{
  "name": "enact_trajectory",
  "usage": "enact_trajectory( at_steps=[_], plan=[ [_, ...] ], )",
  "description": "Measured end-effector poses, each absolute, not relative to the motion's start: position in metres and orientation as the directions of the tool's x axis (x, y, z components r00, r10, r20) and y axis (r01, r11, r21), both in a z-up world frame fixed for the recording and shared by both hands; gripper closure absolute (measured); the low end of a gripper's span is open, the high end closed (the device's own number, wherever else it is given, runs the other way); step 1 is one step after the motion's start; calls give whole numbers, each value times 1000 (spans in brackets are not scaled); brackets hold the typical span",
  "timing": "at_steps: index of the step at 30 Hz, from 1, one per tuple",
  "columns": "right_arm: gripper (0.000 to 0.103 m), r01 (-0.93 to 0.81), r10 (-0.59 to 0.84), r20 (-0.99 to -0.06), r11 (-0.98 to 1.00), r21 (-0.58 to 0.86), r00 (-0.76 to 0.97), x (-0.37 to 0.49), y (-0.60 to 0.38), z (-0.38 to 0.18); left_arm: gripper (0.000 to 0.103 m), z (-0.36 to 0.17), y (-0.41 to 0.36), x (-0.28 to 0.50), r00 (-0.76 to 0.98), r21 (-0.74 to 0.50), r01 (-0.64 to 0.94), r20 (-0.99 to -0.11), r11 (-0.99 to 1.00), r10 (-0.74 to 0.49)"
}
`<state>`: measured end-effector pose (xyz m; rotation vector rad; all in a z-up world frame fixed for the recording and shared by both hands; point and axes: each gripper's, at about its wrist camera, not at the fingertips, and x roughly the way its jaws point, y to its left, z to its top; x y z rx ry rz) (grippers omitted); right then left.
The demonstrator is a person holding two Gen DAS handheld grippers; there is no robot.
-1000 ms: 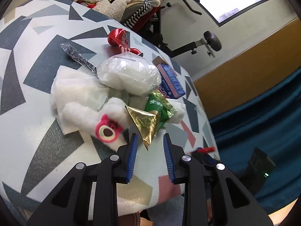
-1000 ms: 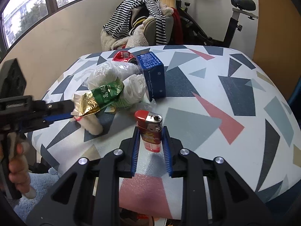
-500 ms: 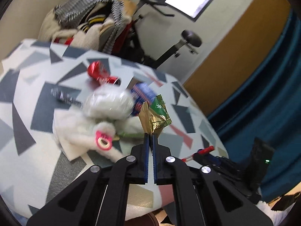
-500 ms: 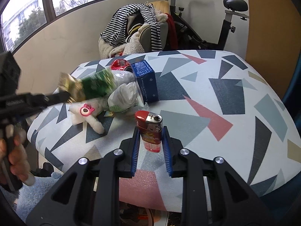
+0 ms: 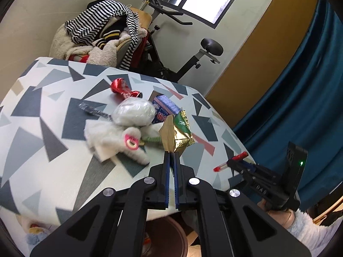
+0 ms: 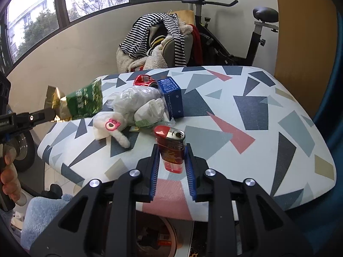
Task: Collect trash
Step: 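Grasp the green-gold snack wrapper with the left gripper and drop it into the bin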
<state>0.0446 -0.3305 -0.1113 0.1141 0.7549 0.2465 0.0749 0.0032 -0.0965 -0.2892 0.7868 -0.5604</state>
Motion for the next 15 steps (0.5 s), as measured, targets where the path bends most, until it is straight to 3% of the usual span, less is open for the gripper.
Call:
enact_trajectory(
  at_steps=[15],
  plan=[
    [77, -223, 282, -654, 959, 175, 701, 3, -312, -104, 99, -142, 26, -11, 481, -423, 392, -663, 817, -574]
  ],
)
